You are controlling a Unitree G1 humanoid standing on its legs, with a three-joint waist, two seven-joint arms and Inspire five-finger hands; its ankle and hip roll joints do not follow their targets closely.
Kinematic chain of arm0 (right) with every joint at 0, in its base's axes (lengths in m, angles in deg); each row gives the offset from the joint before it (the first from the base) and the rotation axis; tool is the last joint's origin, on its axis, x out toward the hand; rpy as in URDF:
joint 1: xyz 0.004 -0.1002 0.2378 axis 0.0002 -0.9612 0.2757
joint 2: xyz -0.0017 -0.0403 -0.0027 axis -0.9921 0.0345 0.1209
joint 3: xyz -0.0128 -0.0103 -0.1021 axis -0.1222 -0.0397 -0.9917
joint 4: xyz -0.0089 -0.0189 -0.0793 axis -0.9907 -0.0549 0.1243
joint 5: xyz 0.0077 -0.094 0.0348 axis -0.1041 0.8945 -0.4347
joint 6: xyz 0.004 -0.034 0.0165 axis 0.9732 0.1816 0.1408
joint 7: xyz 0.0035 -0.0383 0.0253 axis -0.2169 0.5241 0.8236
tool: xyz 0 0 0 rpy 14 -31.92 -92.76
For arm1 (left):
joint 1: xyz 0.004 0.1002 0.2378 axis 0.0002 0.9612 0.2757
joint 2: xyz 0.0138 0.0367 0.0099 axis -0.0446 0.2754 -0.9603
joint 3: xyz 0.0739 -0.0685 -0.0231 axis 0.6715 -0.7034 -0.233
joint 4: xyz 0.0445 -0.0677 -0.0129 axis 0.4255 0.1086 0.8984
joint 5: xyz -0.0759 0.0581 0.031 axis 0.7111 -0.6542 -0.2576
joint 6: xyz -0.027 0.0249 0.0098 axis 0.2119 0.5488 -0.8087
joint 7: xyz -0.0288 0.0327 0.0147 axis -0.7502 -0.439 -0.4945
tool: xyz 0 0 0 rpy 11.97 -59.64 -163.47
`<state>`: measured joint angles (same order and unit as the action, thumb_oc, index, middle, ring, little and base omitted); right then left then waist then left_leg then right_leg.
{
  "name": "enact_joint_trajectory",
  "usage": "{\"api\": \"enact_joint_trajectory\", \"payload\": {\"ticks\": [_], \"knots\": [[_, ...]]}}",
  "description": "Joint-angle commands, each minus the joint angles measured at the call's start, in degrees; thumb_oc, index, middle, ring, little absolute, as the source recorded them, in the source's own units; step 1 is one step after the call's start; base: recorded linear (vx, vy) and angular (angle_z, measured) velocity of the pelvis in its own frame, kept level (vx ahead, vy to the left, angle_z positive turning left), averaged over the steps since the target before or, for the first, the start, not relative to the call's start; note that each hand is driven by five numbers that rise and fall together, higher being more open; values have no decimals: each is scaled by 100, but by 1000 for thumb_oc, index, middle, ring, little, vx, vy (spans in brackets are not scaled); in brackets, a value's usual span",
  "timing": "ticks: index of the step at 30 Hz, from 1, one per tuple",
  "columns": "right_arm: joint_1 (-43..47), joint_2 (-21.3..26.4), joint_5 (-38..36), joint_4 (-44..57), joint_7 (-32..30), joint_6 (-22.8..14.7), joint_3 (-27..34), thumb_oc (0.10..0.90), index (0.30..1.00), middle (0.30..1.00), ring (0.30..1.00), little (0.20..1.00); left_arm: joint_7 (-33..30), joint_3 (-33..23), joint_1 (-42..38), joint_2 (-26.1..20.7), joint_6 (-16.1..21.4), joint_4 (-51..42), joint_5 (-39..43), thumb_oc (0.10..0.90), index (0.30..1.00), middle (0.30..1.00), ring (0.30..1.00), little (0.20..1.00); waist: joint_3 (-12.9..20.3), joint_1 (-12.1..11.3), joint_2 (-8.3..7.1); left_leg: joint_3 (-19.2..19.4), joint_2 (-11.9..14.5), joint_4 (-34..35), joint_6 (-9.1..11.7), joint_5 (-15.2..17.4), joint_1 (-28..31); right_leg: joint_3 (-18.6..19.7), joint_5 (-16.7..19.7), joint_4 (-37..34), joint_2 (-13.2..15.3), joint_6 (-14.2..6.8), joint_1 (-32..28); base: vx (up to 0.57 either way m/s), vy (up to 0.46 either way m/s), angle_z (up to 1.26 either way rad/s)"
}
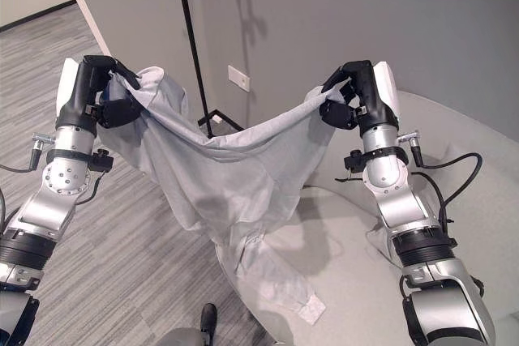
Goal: Hang the clothes on the sofa on the clothes rack.
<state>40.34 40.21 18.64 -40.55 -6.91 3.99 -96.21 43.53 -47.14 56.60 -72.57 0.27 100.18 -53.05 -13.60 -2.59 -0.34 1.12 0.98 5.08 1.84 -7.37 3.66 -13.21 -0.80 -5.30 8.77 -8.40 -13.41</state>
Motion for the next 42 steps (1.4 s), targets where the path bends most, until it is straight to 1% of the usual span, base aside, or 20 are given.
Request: {"api": "enact_joint_trajectory", "payload": {"ticks": [1, 5, 8, 12, 16, 17, 18, 20, 21, 22, 23, 24, 26, 28, 29, 31, 34, 36, 38, 42], "knots": [[321, 233, 90, 507, -149, -426, 164, 400, 300, 300, 300, 300, -216, -387, -492, -52, 482, -192, -33, 400, 300, 300, 300, 300, 822, -28, -92, 389, 695, -120, 510, 828, 489, -97, -179, 30, 5, 28, 6, 7, -48, 1], [378, 257, 65, 542, -170, -439, 177, 400, 300, 300, 300, 300, -244, -439, -478, -89, 485, -240, -35, 400, 300, 300, 300, 300, 774, -26, -95, 252, 678, -337, 505, 910, 390, -30, -187, 44, -3, 53, 19, -15, -32, 0], [645, 429, -28, 550, -224, -487, 159, 400, 300, 300, 300, 300, -317, -408, -635, -103, 607, -321, 103, 400, 300, 300, 300, 300, 514, -18, -104, 97, 614, -1467, 569, 1210, -230, -2, -330, 425, 133, 134, 151, -120, 75, 5], [959, 599, -82, 501, -316, -500, 56, 400, 300, 300, 300, 300, -405, -299, -885, -117, 752, -413, 203, 400, 300, 300, 300, 300, 447, 14, -59, -90, 1261, -1554, 738, 1010, -476, 129, -388, 720, 507, -1, 353, -27, 357, 12], [961, 652, -2, 465, -454, -471, -22, 400, 300, 300, 300, 300, -596, -218, -1075, -163, 817, -522, 201, 400, 300, 300, 300, 300, 512, 30, -113, -540, 2233, -1154, 943, 118, -408, 389, -416, 924, 1061, -322, 576, 34, 590, -8], [897, 701, 10, 457, -477, -472, 36, 400, 300, 300, 300, 300, -622, -201, -1110, -183, 827, -556, 210, 400, 300, 300, 300, 300, 548, 2, -104, -690, 2396, -1021, 1011, -112, -492, 419, -423, 927, 1182, -405, 555, 107, 736, -3], [768, 764, -16, 440, -508, -482, 122, 400, 300, 300, 300, 300, -578, -104, -1196, -182, 861, -608, 263, 400, 300, 300, 300, 300, 607, 8, -95, -873, 2467, -964, 1085, -97, -594, 418, -354, 827, 1349, -490, 470, 114, 750, 12], [562, 676, -38, 473, -488, -463, 334, 400, 300, 300, 300, 300, -524, -45, -1257, -170, 849, -664, 311, 400, 300, 300, 300, 300, 756, -10, -85, -1010, 2160, -847, 1227, 501, -586, 278, 188, 559, 1640, -642, 376, 161, 724, 20], [483, 683, 25, 389, -497, -426, 400, 400, 300, 300, 300, 300, -498, 10, -1280, -137, 878, -654, 347, 400, 300, 300, 300, 300, 832, 36, -95, -939, 2057, -734, 1279, 806, -504, 268, 839, 472, 1843, -660, 415, 149, 707, 17], [495, 638, 83, 384, -533, -367, 424, 400, 300, 300, 300, 300, -510, 22, -1227, -100, 850, -666, 399, 400, 300, 300, 300, 300, 788, 18, -159, -764, 1889, -828, 1212, 936, -503, 212, 1750, 468, 2072, -660, 566, 76, 486, 17], [491, 633, 86, 388, -534, -364, 428, 400, 300, 300, 300, 300, -509, 25, -1226, -104, 848, -669, 400, 400, 300, 300, 300, 300, 805, -29, -203, -706, 1842, -864, 1190, 952, -517, 258, 1824, 388, 2116, -660, 587, 48, 727, 30], [466, 445, 40, 485, -620, -348, 539, 400, 300, 300, 300, 300, -455, 22, -1236, -260, 836, -711, 386, 400, 300, 300, 300, 300, 713, -100, -212, -368, 1554, -803, 984, 1044, -406, -19, 1826, 657, 2074, -552, 822, 9, 661, 9], [592, 494, -2, 458, -660, -395, 535, 400, 300, 300, 300, 300, -388, 54, -1343, -322, 869, -671, 390, 400, 300, 300, 300, 300, 647, -154, -188, -172, 1251, -544, 733, 912, -264, 185, 1103, 1210, 1466, -402, 1100, 20, 727, -30], [616, 505, -8, 438, -663, -406, 526, 400, 300, 300, 300, 300, -386, 54, -1363, -319, 876, -658, 394, 400, 300, 300, 300, 300, 631, -167, -185, -159, 1250, -510, 732, 878, -249, 205, 1096, 1241, 1469, -394, 1128, -18, 390, 5], [921, 591, -60, 374, -664, -408, 429, 400, 300, 300, 300, 300, -360, -8, -1377, -334, 758, -628, 356, 400, 300, 300, 300, 300, 562, -265, -86, 4, 885, -377, 427, 904, -94, -442, 20, 1920, 774, -50, 1289, -75, 475, 30], [964, 586, -144, 390, -567, -410, 385, 400, 300, 300, 300, 300, -304, -202, -1185, -294, 682, -675, 318, 400, 300, 300, 300, 300, 527, -257, -101, 59, 632, -341, 309, 909, 12, -501, -515, 2094, 226, 96, 1404, -37, 386, -13], [1028, 651, -142, 349, -517, -387, 343, 400, 300, 300, 300, 300, -270, -365, -1051, -250, 653, -678, 288, 400, 300, 300, 300, 300, 519, -241, -163, 116, 337, -240, 207, 875, 131, -171, -570, 1931, -343, 215, 1432, 26, 150, -24], [909, 631, -162, 393, -529, -416, 424, 400, 300, 300, 300, 300, -275, -509, -897, -177, 681, -683, 267, 400, 300, 300, 300, 300, 611, -236, -245, 151, 129, -62, 194, 888, 201, 79, -535, 968, -592, 386, 974, 68, 9, -13], [834, 586, -147, 441, -496, -418, 434, 400, 300, 300, 300, 300, -261, -615, -726, -127, 699, -704, 320, 400, 300, 300, 300, 300, 637, -283, -245, 183, 89, -129, 191, 957, 227, 159, -376, 704, -607, 375, 843, 76, -3, -16], [728, 651, -186, 497, -425, -412, 442, 400, 300, 300, 300, 300, -208, -623, -701, -52, 726, -739, 443, 400, 300, 300, 300, 300, 477, -274, -278, 111, 6, -1212, 264, 1332, -132, 96, -239, 282, -528, 375, 535, 6, 12, -15]]}}
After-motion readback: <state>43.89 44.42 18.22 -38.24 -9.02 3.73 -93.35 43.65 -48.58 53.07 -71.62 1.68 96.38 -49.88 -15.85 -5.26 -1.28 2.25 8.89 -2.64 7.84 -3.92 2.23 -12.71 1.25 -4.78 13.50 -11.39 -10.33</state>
